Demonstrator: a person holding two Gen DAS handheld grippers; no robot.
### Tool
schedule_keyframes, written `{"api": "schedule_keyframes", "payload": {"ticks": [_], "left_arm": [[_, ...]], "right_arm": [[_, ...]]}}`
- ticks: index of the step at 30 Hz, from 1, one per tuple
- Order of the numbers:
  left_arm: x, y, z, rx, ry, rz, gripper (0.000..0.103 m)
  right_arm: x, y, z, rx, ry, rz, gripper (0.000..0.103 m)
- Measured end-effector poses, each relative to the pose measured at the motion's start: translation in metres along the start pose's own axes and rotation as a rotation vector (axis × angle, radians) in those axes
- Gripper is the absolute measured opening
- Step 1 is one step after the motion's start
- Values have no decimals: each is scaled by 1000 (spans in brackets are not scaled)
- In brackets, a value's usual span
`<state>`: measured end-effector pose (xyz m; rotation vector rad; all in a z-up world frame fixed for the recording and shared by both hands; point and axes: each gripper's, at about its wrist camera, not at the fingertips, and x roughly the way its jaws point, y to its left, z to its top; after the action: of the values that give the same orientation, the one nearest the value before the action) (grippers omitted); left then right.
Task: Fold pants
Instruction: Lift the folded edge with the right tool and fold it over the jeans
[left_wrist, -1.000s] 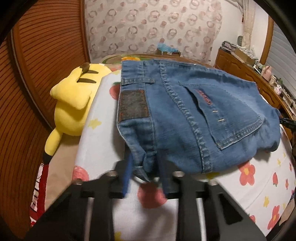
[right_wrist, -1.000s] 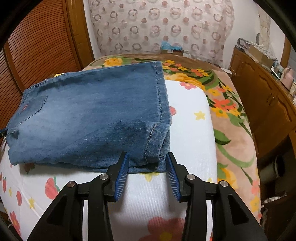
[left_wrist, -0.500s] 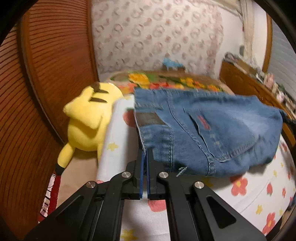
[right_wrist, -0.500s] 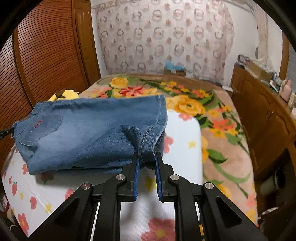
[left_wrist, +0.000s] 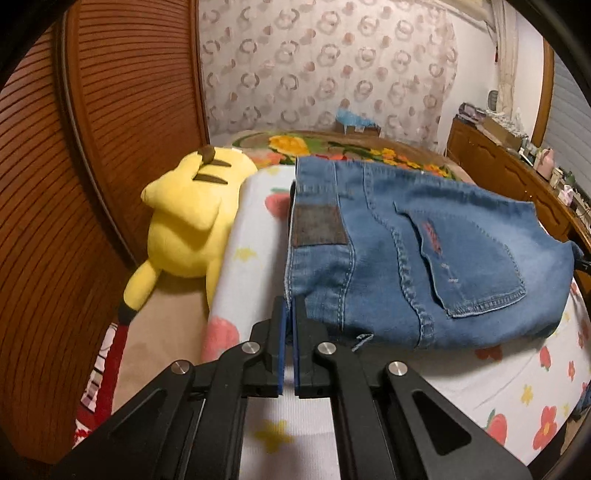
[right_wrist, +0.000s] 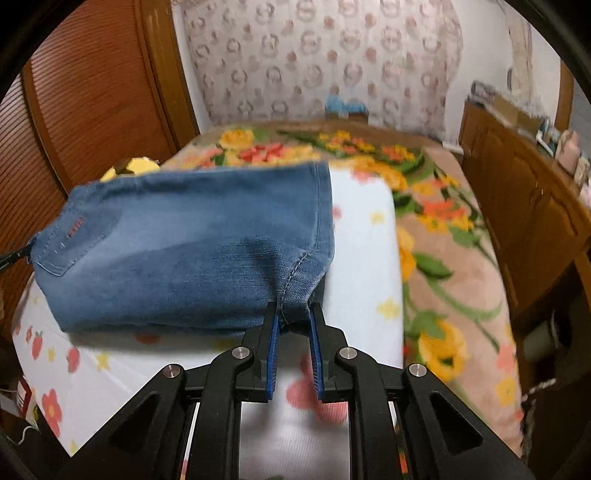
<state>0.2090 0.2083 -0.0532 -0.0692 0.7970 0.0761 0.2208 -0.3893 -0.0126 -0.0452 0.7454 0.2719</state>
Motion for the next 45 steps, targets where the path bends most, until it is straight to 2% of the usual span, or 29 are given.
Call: {"api": "schedule_keyframes", "payload": {"ticks": [5,6,7,8,10,12,24,25,26,29,36,45], "left_arm": [[-8,-8,-2,21,-7,13,4],[-12,-9,-1,28,-14,27,8],[-14,-9,0,33,-21,30,20],[-19,-11,1,39,-36,25,27],[-27,-14,2,43,-63,6,61],[-34,-21,4,54,-92,-4,78],[-30,-70,15,109,-124,-116,79],[-29,-72,16,111,-126,-122,79],[-29,-75,17,116,-128,-128,79],[-31,-83,19,129,-138,-144,79],[-41,-78,18,123,-159,-147,79],[-54,-41,14,81,-178,-110,79]], "right_arm": [[8,0,-4,48,10,3,18],[7,0,-3,52,5,1,22],[6,1,-2,55,1,-5,23],[5,0,1,56,-4,-9,26],[-5,-1,2,56,-21,2,27],[-13,3,-1,51,-41,21,27],[-6,-6,-1,66,-27,21,28],[-7,-5,1,62,-33,25,23],[-9,-2,4,55,-47,30,12],[-15,10,16,25,-70,44,7],[-19,76,59,-112,-123,97,5],[-3,207,113,-319,-159,279,5]]}}
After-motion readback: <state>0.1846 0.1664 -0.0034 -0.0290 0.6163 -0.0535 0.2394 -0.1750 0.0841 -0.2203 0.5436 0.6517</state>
